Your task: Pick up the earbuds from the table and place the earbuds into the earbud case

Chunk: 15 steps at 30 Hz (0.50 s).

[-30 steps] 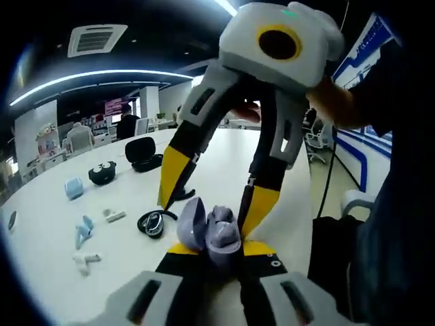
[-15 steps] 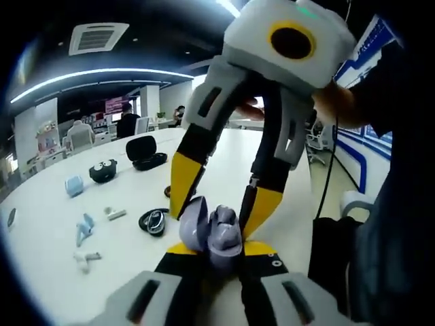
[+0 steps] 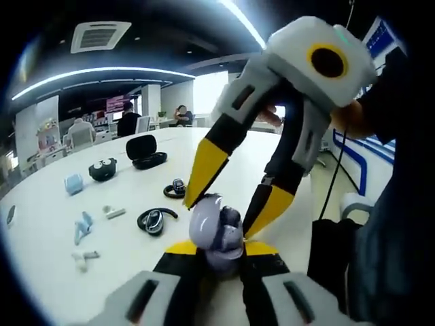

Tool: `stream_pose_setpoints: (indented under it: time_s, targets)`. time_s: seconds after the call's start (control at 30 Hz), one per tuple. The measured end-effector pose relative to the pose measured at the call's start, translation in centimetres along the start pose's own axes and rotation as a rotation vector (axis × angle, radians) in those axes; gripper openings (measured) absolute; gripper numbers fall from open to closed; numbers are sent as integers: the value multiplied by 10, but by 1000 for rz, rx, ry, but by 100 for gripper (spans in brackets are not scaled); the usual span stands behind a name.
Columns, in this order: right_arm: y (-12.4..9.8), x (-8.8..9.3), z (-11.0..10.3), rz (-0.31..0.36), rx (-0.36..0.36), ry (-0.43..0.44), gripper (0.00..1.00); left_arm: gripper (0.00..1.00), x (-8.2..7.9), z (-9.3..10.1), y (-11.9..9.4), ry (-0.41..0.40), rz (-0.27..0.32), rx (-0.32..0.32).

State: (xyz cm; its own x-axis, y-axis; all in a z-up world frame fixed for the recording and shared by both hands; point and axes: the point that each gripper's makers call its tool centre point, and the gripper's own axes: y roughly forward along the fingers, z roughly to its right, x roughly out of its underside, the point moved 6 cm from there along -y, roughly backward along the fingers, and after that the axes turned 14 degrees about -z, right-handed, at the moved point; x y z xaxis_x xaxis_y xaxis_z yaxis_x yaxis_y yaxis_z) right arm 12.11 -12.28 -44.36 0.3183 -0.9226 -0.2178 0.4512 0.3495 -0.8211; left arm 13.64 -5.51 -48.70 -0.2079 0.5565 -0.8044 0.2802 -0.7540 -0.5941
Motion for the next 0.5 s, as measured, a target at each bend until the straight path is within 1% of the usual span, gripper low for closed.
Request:
stream_pose_setpoints:
  time_s: [0.17, 0.5]
  targets:
    - [-4, 1, -5, 12, 63, -7, 24, 23, 0, 0, 0, -6, -1, -4]
    - [-6, 4, -8, 43, 126, 33, 22, 23, -1, 0, -1, -9, -9, -11]
